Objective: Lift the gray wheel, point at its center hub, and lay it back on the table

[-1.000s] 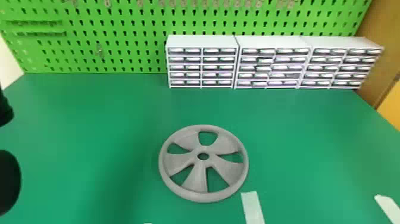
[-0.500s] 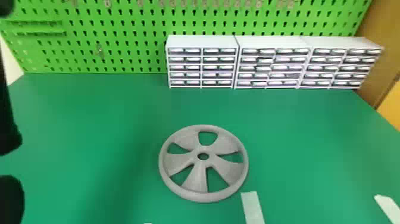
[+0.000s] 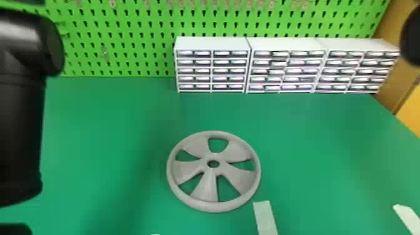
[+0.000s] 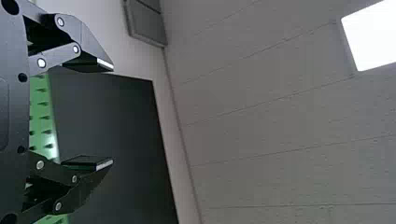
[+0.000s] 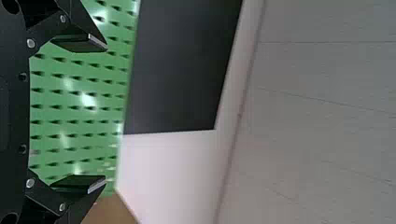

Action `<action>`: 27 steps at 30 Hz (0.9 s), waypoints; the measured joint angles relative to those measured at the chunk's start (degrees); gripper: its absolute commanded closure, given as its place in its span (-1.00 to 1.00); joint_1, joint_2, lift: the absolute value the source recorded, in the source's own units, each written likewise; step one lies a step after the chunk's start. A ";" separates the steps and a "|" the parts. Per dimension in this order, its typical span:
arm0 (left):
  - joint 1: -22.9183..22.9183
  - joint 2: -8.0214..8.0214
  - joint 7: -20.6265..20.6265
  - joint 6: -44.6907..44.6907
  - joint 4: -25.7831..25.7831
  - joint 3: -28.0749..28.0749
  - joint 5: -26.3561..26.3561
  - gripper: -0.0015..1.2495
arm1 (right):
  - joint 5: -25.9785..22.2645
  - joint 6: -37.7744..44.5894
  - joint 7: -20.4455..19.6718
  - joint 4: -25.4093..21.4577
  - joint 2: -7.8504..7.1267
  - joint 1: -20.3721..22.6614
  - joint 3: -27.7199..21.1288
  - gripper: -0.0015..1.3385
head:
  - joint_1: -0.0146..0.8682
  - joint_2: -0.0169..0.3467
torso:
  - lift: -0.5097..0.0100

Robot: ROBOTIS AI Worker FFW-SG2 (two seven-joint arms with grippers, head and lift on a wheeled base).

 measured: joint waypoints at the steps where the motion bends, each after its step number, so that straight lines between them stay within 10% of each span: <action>1: 0.62 -0.18 0.00 0.21 0.27 -0.12 0.20 -0.14 | -0.38 0.14 0.00 0.21 0.26 0.90 0.00 -0.58 | 0.60 -0.64 | 0.59; 27: 18.56 -8.58 -4.30 2.11 8.03 3.60 7.72 -0.14 | -5.06 4.44 0.00 8.16 4.69 15.07 3.51 -0.61 | 0.60 -0.64 | 0.59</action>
